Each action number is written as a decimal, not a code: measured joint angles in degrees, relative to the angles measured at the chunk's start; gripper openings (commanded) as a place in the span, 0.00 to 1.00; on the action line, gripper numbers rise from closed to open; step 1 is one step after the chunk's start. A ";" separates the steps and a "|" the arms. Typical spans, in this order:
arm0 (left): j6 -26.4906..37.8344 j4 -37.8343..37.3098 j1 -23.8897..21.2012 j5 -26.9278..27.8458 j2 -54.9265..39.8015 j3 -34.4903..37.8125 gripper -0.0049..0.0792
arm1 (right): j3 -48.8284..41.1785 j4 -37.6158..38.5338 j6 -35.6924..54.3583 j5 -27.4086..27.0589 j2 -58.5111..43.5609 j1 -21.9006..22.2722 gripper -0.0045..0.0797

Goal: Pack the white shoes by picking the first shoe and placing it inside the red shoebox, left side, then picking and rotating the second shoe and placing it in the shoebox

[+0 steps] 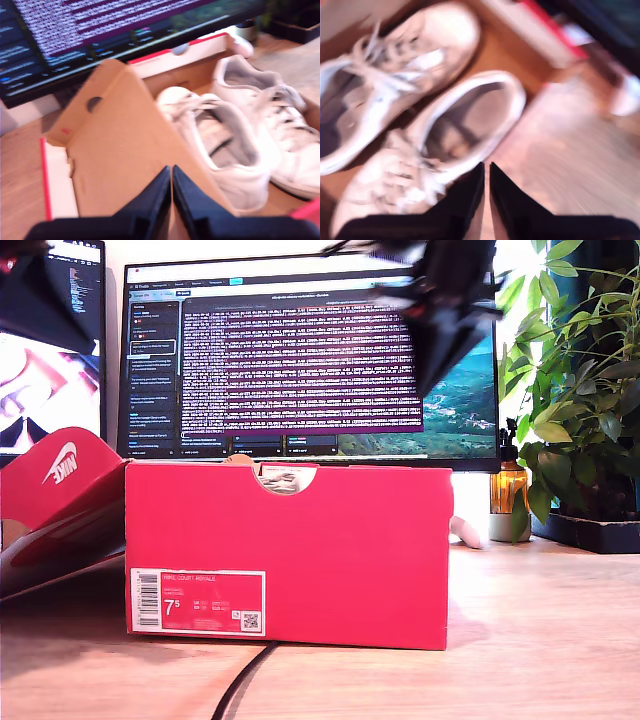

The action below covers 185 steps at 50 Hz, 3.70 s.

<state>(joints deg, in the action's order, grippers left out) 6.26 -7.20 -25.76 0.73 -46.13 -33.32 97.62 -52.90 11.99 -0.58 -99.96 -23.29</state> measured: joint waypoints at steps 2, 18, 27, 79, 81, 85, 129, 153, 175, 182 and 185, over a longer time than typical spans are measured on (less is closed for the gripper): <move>-0.02 0.66 0.90 0.52 -0.17 0.00 0.04 | -2.75 2.21 -0.22 0.00 1.88 1.14 0.04; 0.39 7.02 8.35 2.71 -0.87 1.46 0.04 | -24.41 16.98 -1.46 -0.15 14.97 8.87 0.04; 0.07 10.40 12.13 3.32 -0.90 6.97 0.04 | -34.12 28.94 -1.44 0.20 21.70 13.86 0.04; -3.45 40.26 13.07 -1.27 1.86 28.15 0.04 | -85.92 89.85 -6.08 -0.26 31.98 22.88 0.04; -3.45 40.37 13.07 -2.45 2.97 29.55 0.04 | -87.43 91.08 -6.08 -0.57 32.46 22.88 0.04; -3.43 40.19 13.07 -4.02 5.09 31.43 0.04 | -90.05 92.56 -6.10 -1.33 33.86 22.88 0.04; -4.83 35.60 24.52 2.91 10.99 33.03 0.04 | -96.06 83.10 -6.16 1.77 56.22 22.88 0.04; -7.17 25.75 24.52 3.30 21.84 33.03 0.04 | -96.06 66.97 -6.45 1.79 73.77 22.88 0.04; -10.29 6.69 24.52 5.22 35.85 33.03 0.04 | -96.06 47.93 -9.05 1.92 90.73 22.88 0.04; -10.49 -0.74 24.52 5.22 41.57 33.03 0.04 | -96.06 42.88 -10.49 1.95 95.51 22.88 0.04; -10.67 -3.37 24.52 5.18 44.30 33.00 0.04 | -96.08 42.77 -11.23 1.95 96.63 22.88 0.04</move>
<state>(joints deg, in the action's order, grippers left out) -4.40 -10.57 -1.23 5.91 -1.83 -0.32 1.54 -10.13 0.75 1.37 -3.33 -0.40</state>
